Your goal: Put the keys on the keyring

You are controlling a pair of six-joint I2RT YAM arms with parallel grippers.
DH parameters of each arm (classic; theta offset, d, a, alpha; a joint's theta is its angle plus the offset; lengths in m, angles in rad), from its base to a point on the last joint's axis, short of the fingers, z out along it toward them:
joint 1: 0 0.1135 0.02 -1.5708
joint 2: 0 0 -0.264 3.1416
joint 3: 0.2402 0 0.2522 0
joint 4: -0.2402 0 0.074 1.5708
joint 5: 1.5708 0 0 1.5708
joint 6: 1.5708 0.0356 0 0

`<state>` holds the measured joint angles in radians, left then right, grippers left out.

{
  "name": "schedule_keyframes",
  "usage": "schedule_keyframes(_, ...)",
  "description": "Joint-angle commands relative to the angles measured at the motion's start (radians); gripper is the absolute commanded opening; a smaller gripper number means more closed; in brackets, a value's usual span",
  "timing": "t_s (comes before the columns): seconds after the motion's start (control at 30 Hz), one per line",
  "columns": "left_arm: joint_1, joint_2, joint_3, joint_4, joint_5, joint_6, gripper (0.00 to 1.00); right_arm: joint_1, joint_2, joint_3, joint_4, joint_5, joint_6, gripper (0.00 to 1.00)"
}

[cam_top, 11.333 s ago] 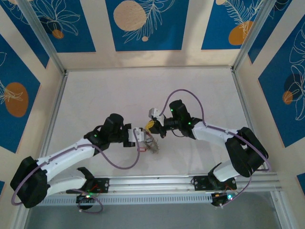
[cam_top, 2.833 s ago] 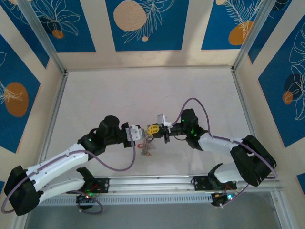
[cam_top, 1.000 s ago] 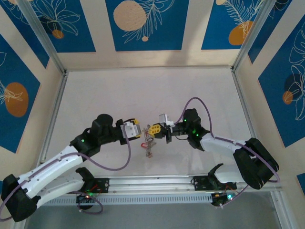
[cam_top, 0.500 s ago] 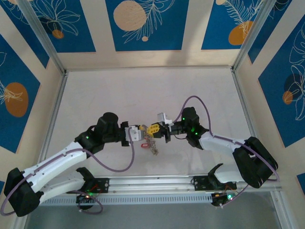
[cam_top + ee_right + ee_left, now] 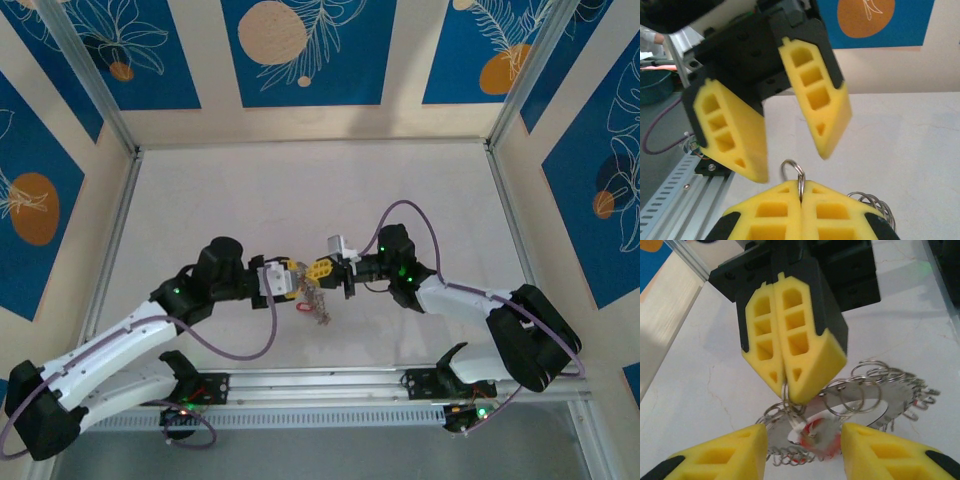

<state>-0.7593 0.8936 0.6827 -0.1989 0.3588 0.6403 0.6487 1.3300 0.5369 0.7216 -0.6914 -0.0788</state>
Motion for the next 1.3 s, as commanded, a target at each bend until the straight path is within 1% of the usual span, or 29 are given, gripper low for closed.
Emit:
schedule_keyframes(0.0,0.004,-0.044,-0.018,-0.033,0.008,-0.050,0.44,0.009,0.005,0.045,0.026,0.016,-0.009,0.00)
schedule_keyframes(0.17,0.005,-0.062,-0.040,0.024,-0.029,-0.114,0.46,0.019,0.015,0.065,-0.009,0.020,-0.032,0.00)
schedule_keyframes(0.23,0.005,-0.044,-0.041,0.047,-0.059,-0.136,0.46,0.020,0.026,0.073,-0.007,0.008,-0.031,0.00)
schedule_keyframes(0.27,0.005,-0.030,-0.041,0.056,-0.064,-0.140,0.44,0.022,0.029,0.078,-0.007,0.006,-0.030,0.00)
schedule_keyframes(0.33,0.005,-0.001,-0.038,0.071,-0.092,-0.144,0.38,0.029,0.031,0.078,0.002,0.015,-0.028,0.00)
schedule_keyframes(0.43,0.005,0.031,-0.026,0.088,-0.180,-0.158,0.23,0.035,0.035,0.077,0.018,0.020,-0.019,0.00)
schedule_keyframes(0.47,0.005,0.032,-0.030,0.099,-0.196,-0.157,0.14,0.037,0.036,0.076,0.017,0.020,-0.019,0.00)
schedule_keyframes(0.5,0.005,0.027,-0.036,0.110,-0.202,-0.150,0.04,0.037,0.033,0.075,0.016,0.020,-0.018,0.00)
schedule_keyframes(0.53,0.005,0.021,-0.040,0.112,-0.203,-0.138,0.00,0.038,0.030,0.071,0.016,0.025,-0.015,0.00)
schedule_keyframes(0.6,0.005,0.005,-0.040,0.101,-0.217,-0.104,0.00,0.038,0.021,0.058,0.035,0.041,0.003,0.00)
schedule_keyframes(0.7,0.005,-0.012,-0.047,0.084,-0.236,-0.090,0.00,0.034,0.014,0.039,0.104,0.054,0.060,0.00)
schedule_keyframes(0.77,0.005,-0.010,-0.061,0.097,-0.205,-0.088,0.00,0.034,0.012,0.029,0.161,0.062,0.094,0.00)
schedule_keyframes(0.87,0.004,0.012,-0.074,0.131,-0.130,-0.099,0.00,0.035,0.021,0.014,0.262,0.084,0.151,0.00)
schedule_keyframes(0.97,0.003,0.028,-0.094,0.202,-0.054,-0.133,0.00,0.038,0.037,0.015,0.331,0.095,0.187,0.00)
schedule_keyframes(1.07,0.002,0.042,-0.107,0.252,-0.037,-0.139,0.00,0.044,0.064,-0.004,0.428,0.125,0.238,0.00)
schedule_keyframes(1.17,0.003,0.048,-0.089,0.240,-0.035,-0.141,0.00,0.055,0.090,-0.008,0.472,0.145,0.267,0.00)
schedule_keyframes(1.27,0.003,0.037,-0.087,0.250,-0.014,-0.169,0.22,0.069,0.098,-0.006,0.455,0.152,0.250,0.00)
